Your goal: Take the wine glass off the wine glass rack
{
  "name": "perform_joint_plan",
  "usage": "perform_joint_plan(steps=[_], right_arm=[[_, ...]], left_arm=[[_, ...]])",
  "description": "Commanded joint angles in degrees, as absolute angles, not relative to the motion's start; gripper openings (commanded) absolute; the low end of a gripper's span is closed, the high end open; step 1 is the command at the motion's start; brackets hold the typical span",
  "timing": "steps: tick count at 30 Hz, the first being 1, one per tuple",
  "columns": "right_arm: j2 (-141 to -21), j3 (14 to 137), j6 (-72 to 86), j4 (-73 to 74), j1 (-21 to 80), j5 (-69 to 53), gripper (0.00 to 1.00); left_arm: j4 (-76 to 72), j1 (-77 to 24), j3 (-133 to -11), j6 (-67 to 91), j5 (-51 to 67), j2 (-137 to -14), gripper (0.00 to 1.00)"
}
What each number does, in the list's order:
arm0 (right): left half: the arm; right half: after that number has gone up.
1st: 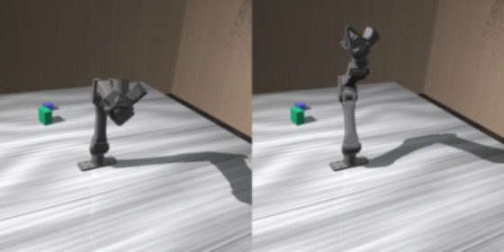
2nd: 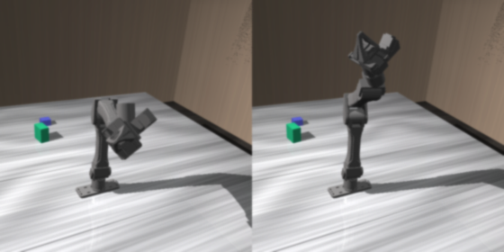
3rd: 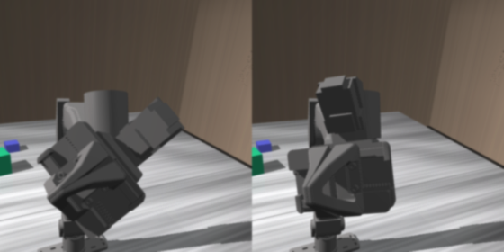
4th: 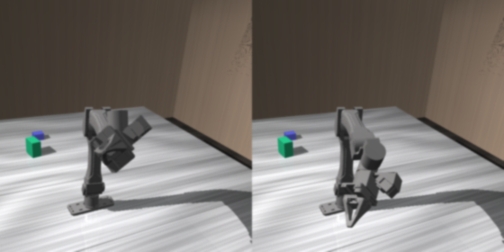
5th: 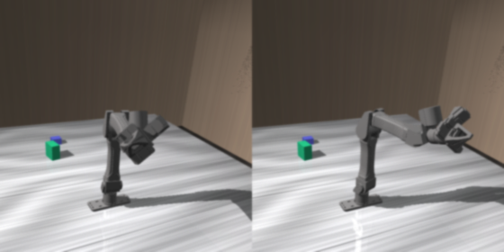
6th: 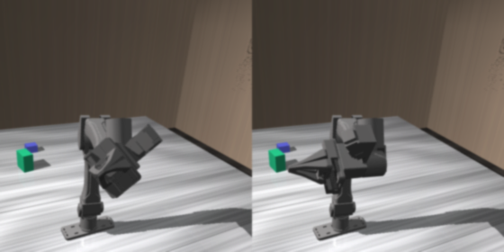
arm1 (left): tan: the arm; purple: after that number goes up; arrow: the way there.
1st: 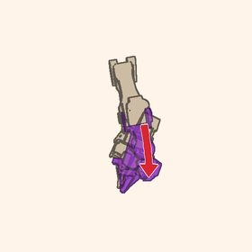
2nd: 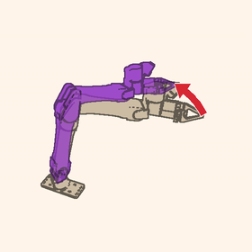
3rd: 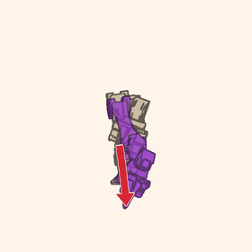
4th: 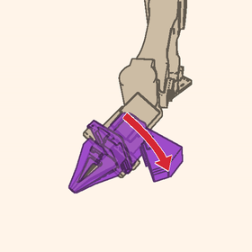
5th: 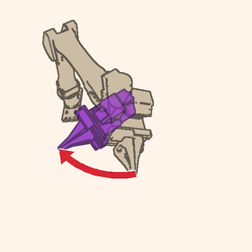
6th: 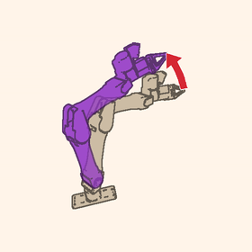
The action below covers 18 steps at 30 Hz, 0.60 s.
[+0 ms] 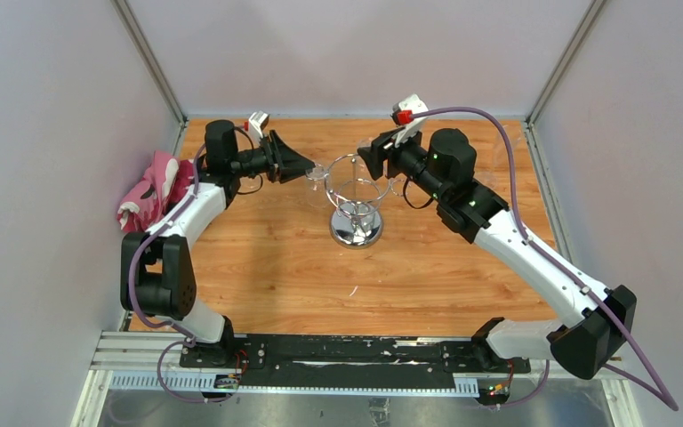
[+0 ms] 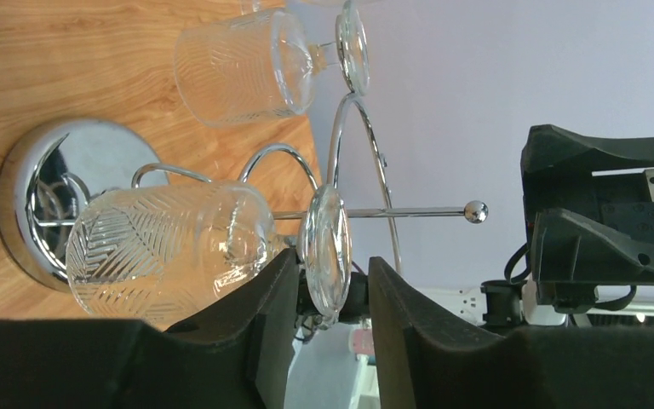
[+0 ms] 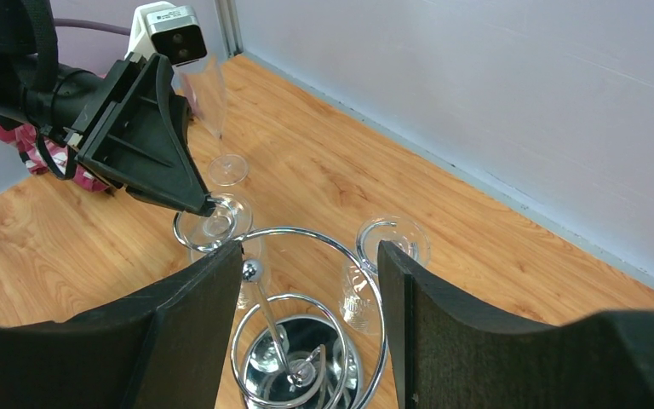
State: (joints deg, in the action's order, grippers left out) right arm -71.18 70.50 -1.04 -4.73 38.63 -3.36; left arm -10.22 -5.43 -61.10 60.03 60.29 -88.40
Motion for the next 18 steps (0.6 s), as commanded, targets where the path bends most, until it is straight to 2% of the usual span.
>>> perform_joint_plan(steps=[1,5,10,18], right_arm=[[-71.62,70.05,-0.35,-6.15,39.42,-4.21,0.64],[-71.74,70.04,-0.35,-6.32,39.46,-4.3,0.64],[-72.01,70.03,-0.35,-6.33,39.46,-4.3,0.64],[-72.25,70.05,-0.35,-6.5,39.39,-4.71,0.64]], left_arm=[[-12.13,-5.8,-60.6,59.54,63.44,-85.79,0.39],[-12.14,-5.8,-59.85,59.15,63.57,-85.33,0.31],[-12.13,-5.8,-58.71,58.72,63.72,-85.33,0.27],[-11.06,-5.6,-57.57,57.62,63.58,-84.87,0.38]])
